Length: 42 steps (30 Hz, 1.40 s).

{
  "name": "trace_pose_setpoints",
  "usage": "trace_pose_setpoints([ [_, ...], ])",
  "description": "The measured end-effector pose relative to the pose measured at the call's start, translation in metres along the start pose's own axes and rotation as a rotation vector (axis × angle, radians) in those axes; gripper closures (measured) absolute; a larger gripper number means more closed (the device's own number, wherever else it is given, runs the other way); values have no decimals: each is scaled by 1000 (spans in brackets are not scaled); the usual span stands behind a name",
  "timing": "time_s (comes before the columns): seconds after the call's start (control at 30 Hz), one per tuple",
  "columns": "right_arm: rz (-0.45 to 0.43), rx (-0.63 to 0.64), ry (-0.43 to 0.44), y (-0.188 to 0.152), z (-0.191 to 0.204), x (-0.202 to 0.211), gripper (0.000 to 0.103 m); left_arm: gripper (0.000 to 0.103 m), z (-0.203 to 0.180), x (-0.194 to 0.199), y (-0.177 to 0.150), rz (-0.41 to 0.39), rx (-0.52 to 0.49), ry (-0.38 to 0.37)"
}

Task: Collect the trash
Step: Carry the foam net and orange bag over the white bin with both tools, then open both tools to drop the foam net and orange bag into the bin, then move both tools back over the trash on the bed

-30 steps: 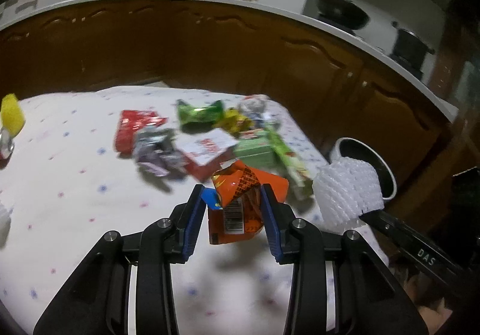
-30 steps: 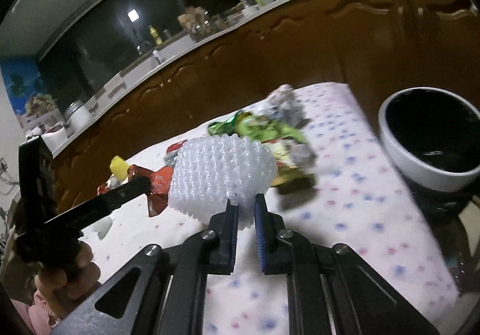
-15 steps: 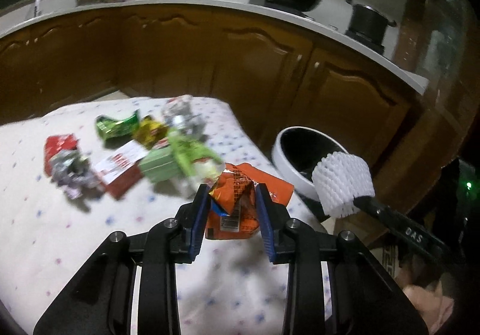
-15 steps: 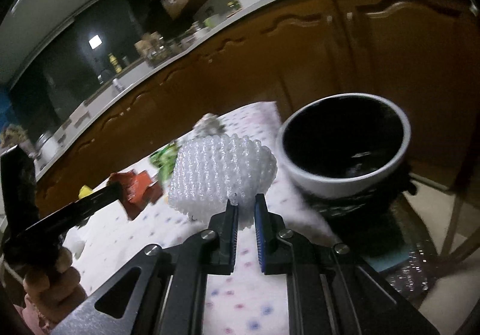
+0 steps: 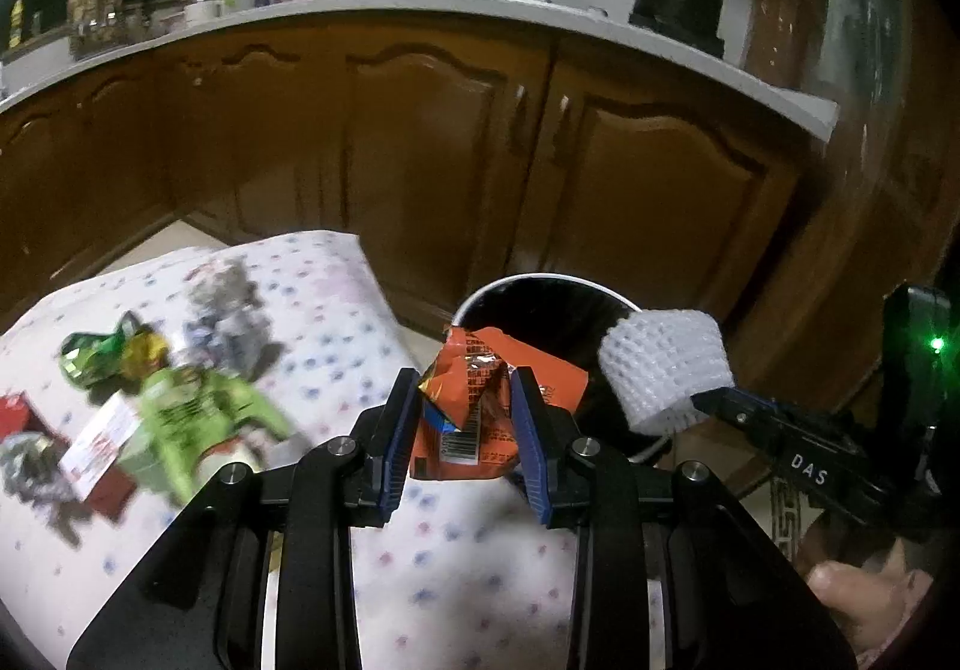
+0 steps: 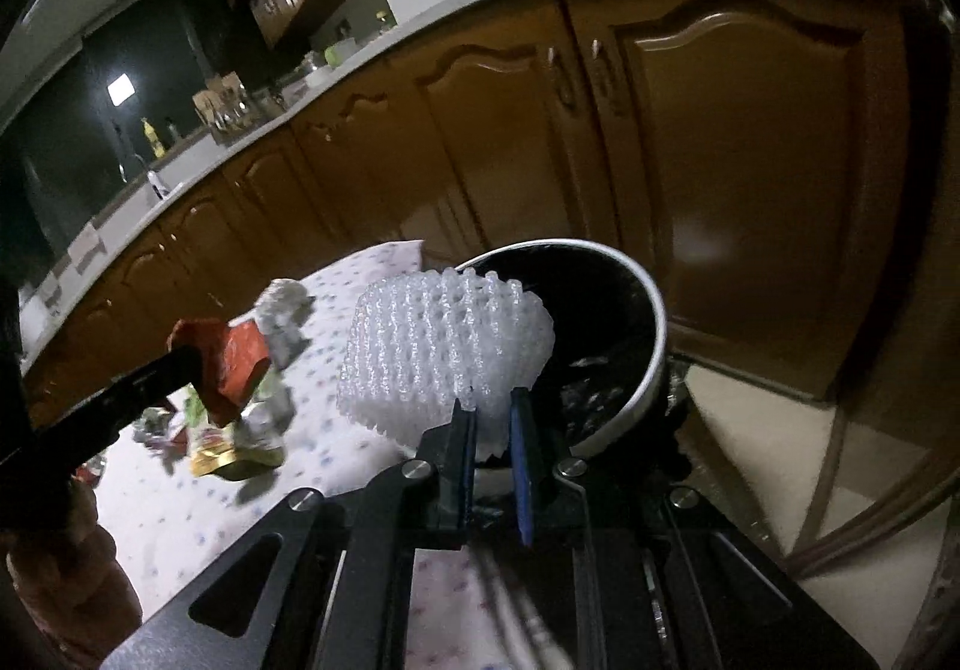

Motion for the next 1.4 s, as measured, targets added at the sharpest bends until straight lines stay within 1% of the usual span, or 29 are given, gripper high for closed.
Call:
trace_pose_setpoints([
  [0.23, 65, 32, -44, 13, -16, -30, 92, 73, -20, -47, 5, 71, -36, -7],
  [0.37, 86, 51, -54, 18, -24, -41, 92, 73, -23, -65, 8, 105, -30, -19],
  [0.5, 107, 59, -66, 21, -30, -51, 91, 72, -27, -76, 10, 122, -36, -27],
  [0.53, 111, 60, -68, 22, -31, -53, 88, 69, -29, -79, 10, 128, -43, -25],
  [0.57, 121, 62, -76, 21, -33, -55, 88, 68, -31, -80, 10, 131, -45, -25],
  [0.63, 131, 51, -69, 22, -37, -58, 86, 57, -32, -83, 10, 139, -49, -17],
  [0.7, 138, 43, -74, 20, -40, -61, 81, 56, -34, -85, 10, 140, -57, -10],
  [0.73, 138, 41, -74, 20, -42, -62, 77, 51, -34, -86, 10, 145, -58, -13],
  [0.77, 139, 33, -71, 19, -43, -62, 68, 48, -34, -86, 9, 147, -58, -16],
  [0.83, 136, 19, -65, 19, -47, -61, 60, 47, -33, -84, 8, 139, -61, -12],
  [0.93, 125, 1, -55, 19, -50, -56, 58, 46, -28, -76, 3, 133, -44, -16],
  [1.0, 113, -16, -47, 17, -51, -51, 55, 45, -24, -68, -1, 121, -27, -20],
  [1.1, 94, -40, -23, 12, -47, -44, 40, 43, -13, -50, -7, 92, -4, -3],
  [1.13, 88, -47, -17, 11, -44, -42, 30, 42, -10, -43, -10, 82, 2, -1],
  [1.17, 77, -55, -11, 8, -41, -39, 23, 42, -7, -33, -14, 67, 7, 6],
  [1.3, 48, -62, 10, -1, -25, -25, 22, 37, 7, 2, -28, 25, 42, 31],
  [1.4, 35, -68, 35, -8, -12, -16, 21, 35, 20, 28, -41, -11, 60, 58],
])
Point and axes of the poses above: each gripper's, at about its wrist camera, not at the fingertips, and x roughly against the way its jaws point, z to its left, y to its top, the point moved 4 cm from there along -x, roughly the way its jaws point, and after that the axes turned 1 degree about -x, right-handed, at the moved point
